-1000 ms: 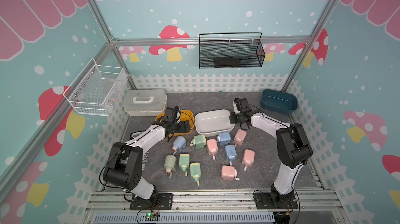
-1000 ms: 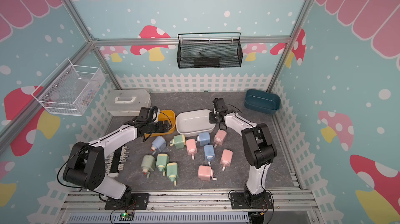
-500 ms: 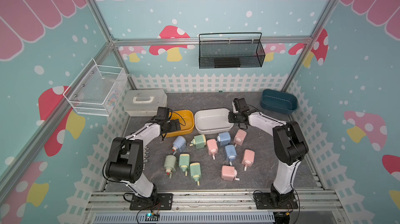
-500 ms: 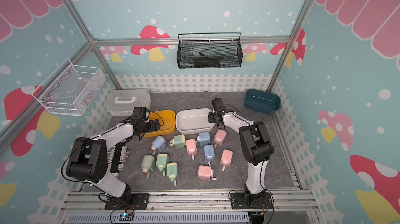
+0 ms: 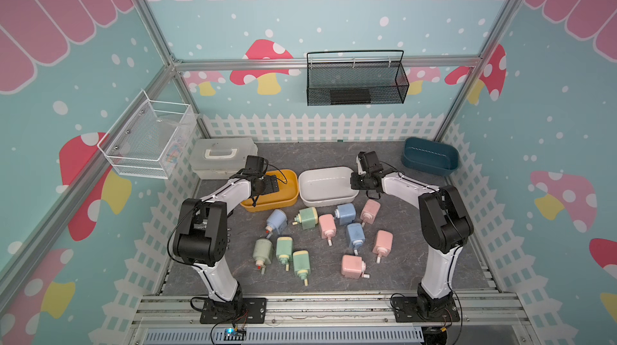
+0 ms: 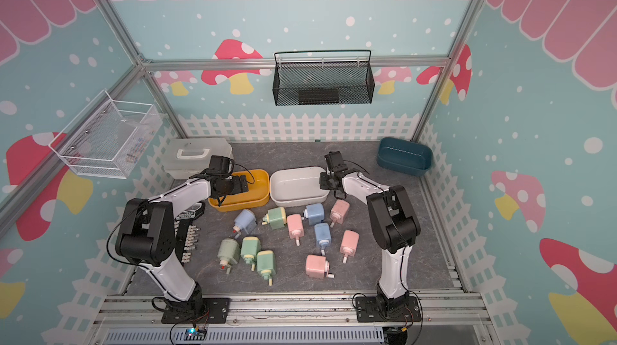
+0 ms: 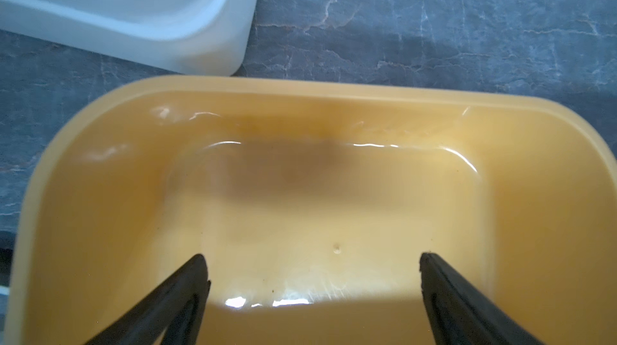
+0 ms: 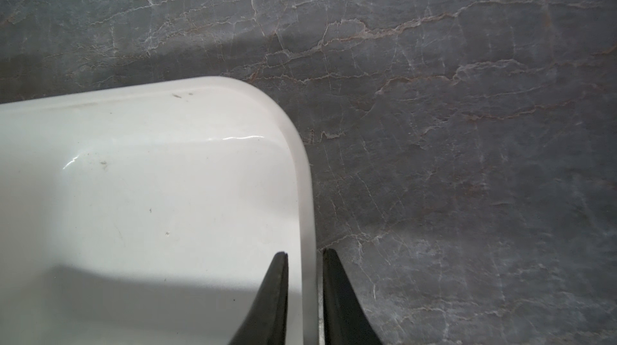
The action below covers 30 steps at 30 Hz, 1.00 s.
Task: Place the pencil sharpeners by color into the storage box
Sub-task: Move the storage box to the center of the board.
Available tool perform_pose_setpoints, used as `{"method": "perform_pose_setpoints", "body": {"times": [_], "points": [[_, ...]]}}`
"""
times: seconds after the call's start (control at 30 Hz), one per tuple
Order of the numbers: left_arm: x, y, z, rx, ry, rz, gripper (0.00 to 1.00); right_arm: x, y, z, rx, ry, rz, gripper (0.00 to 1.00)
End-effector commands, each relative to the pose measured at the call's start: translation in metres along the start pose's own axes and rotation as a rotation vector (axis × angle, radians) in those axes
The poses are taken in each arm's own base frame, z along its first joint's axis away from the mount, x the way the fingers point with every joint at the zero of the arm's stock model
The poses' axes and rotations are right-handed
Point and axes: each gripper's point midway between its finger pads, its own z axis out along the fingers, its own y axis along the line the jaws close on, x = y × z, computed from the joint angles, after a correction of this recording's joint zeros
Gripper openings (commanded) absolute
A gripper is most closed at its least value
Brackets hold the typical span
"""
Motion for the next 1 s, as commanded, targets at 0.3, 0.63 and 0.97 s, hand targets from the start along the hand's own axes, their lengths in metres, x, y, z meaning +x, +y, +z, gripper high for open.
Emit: {"method": "perform_pose_setpoints", "body": {"times": [0.3, 0.63, 0.97], "points": [[-0.007, -0.022, -0.006, 0.044, 0.001, 0.046, 0.99, -0.027, -0.003, -0.044, 0.036, -0.101, -0.032, 0.99], [-0.012, -0.067, -0.037, 0.066, -0.074, 0.082, 0.99, -0.05, -0.071, -0.074, 0.249, -0.141, -0.133, 0.99], [-0.006, -0.115, -0.071, 0.19, -0.114, 0.073, 0.99, -0.08, -0.124, -0.072, 0.245, -0.135, -0.185, 0.99]]}}
